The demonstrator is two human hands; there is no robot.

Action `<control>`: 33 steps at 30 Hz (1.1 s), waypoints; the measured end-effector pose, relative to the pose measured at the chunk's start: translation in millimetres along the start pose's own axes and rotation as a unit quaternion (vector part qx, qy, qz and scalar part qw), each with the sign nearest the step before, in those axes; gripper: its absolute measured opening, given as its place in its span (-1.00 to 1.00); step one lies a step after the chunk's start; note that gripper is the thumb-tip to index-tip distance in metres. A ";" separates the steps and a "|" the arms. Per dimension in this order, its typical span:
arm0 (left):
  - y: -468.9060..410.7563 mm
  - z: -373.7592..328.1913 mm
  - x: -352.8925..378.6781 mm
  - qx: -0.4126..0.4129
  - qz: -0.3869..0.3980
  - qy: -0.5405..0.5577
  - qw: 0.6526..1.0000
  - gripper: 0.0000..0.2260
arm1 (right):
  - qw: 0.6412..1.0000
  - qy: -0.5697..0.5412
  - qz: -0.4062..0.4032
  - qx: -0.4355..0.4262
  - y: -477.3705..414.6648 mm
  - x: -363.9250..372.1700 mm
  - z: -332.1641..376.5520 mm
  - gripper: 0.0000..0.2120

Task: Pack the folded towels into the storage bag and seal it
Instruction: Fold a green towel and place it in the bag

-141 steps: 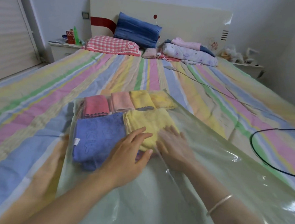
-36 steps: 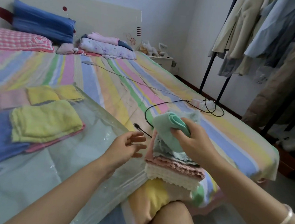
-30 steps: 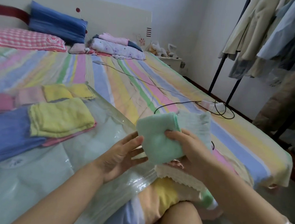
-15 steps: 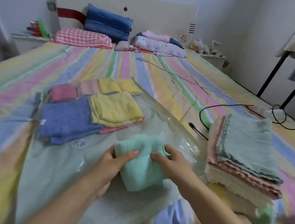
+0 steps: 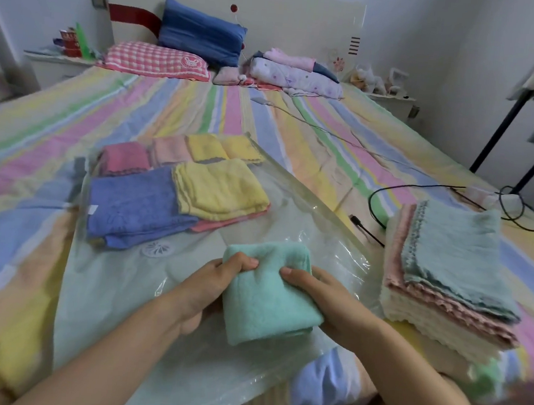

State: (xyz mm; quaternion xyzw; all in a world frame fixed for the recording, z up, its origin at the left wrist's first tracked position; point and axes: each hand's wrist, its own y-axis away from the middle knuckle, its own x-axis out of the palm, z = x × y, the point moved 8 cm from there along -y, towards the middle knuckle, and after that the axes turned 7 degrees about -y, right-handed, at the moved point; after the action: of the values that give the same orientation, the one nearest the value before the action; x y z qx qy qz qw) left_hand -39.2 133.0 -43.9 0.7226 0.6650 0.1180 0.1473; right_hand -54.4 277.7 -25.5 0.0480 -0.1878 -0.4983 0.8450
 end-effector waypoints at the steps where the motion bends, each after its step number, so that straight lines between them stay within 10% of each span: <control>1: 0.3 -1.4 4.6 -0.002 0.009 -0.014 1.000 -0.43 | 1.000 -0.013 0.014 0.007 4.4 0.5 0.4 -0.64; 6: -8.1 -11.4 13.8 0.038 -0.076 -0.137 0.987 -0.44 | 0.999 -0.008 -0.011 0.034 18.5 -13.8 -1.6 -0.69; 10: 2.5 -40.8 7.8 0.180 -0.264 -0.360 0.877 -0.71 | 0.984 0.002 -0.179 -0.005 29.7 -67.0 2.9 -0.71; 19: 13.3 -7.1 103.6 0.258 -0.030 -0.683 0.683 -0.50 | 0.943 0.025 -0.325 -0.074 65.2 -149.0 17.4 -0.83; 30: 26.0 -31.4 66.9 0.185 -0.066 -0.732 0.652 -0.87 | 0.962 -0.059 -0.258 -0.062 79.5 -155.3 23.9 -0.71; 33: 37.8 -40.1 38.7 0.146 -0.036 -0.707 0.691 -0.94 | 0.975 -0.088 -0.198 -0.058 88.0 -138.8 31.0 -0.73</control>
State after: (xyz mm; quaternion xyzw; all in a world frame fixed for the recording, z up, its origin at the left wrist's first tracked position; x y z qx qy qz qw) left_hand -15.5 171.1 6.4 0.5807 0.3988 -0.5314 0.4705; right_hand -53.3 444.2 -10.6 -0.0082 -0.2189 -0.6682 0.7110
